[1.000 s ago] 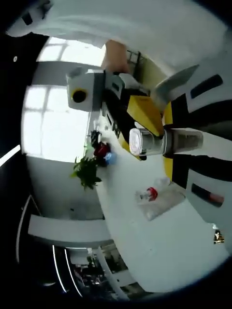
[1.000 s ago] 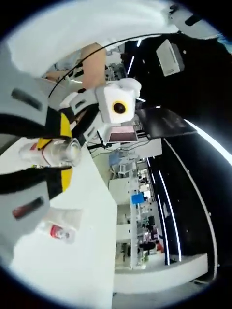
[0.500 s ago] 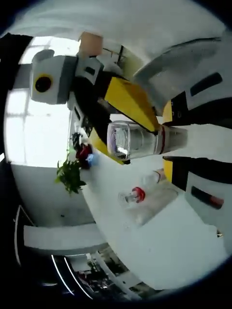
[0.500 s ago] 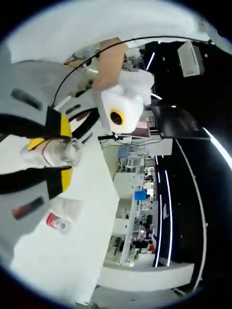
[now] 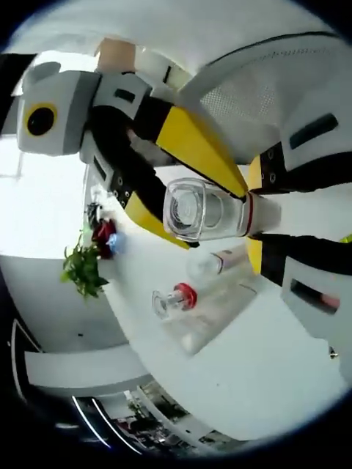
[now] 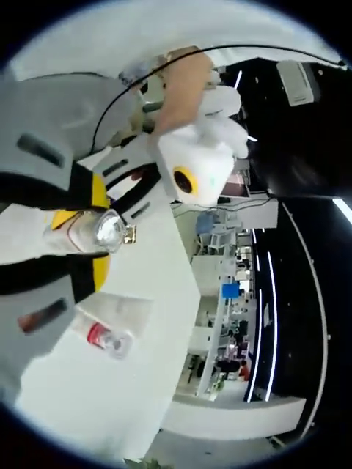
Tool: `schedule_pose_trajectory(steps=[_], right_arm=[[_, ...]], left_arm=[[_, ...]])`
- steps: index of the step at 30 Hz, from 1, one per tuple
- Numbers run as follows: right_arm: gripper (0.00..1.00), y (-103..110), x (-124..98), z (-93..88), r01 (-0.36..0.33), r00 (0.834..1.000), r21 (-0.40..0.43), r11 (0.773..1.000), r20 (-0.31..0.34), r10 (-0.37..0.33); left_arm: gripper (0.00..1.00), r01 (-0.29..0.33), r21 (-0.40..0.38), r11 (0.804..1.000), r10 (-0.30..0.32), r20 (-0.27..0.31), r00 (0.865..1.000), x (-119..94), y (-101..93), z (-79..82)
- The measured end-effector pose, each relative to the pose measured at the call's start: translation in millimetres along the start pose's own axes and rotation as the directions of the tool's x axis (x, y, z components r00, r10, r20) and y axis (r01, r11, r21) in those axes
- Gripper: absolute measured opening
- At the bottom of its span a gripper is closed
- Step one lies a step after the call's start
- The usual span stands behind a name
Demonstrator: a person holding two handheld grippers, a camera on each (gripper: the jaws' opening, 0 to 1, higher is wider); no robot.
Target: Arrange the skincare products in the storage area until every visible bottle or jar stands upright without overlapping.
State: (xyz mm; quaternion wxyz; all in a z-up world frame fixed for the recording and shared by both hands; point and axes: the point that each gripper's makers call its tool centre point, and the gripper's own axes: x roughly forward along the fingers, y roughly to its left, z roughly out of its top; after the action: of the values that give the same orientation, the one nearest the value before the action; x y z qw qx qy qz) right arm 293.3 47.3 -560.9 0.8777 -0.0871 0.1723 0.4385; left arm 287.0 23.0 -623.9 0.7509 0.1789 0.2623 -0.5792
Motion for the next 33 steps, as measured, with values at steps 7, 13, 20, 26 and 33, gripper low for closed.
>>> schedule_pose_trajectory(steps=[7, 13, 20, 26, 33], right_arm=[[0.21, -3, 15, -30.2, 0.006, 0.998, 0.03, 1.0, -0.056, -0.004], [0.21, -5, 24, -47.0, 0.002, 0.994, 0.016, 1.0, -0.107, 0.0], [0.21, -11, 33, -61.0, 0.007, 0.989, 0.011, 1.0, -0.148, -0.005], [0.21, -14, 36, -67.6, 0.017, 0.986, 0.014, 1.0, -0.164, -0.015], [0.21, -15, 39, -75.6, 0.025, 0.982, -0.008, 1.0, -0.186, -0.026]], left_arm=[[0.17, 0.005, 0.01, 1.0, -0.005, -0.064, 0.998, 15, 5.9, -26.1], [0.17, 0.019, -0.03, 0.999, -0.022, -0.102, 0.995, 28, 9.2, -42.8], [0.17, 0.015, -0.036, 0.999, -0.019, -0.122, 0.992, 39, 16.1, -54.5], [0.17, 0.012, -0.036, 0.999, -0.016, -0.127, 0.992, 44, 19.5, -59.0], [0.17, 0.018, -0.032, 0.999, -0.023, -0.136, 0.99, 51, 21.8, -65.0]])
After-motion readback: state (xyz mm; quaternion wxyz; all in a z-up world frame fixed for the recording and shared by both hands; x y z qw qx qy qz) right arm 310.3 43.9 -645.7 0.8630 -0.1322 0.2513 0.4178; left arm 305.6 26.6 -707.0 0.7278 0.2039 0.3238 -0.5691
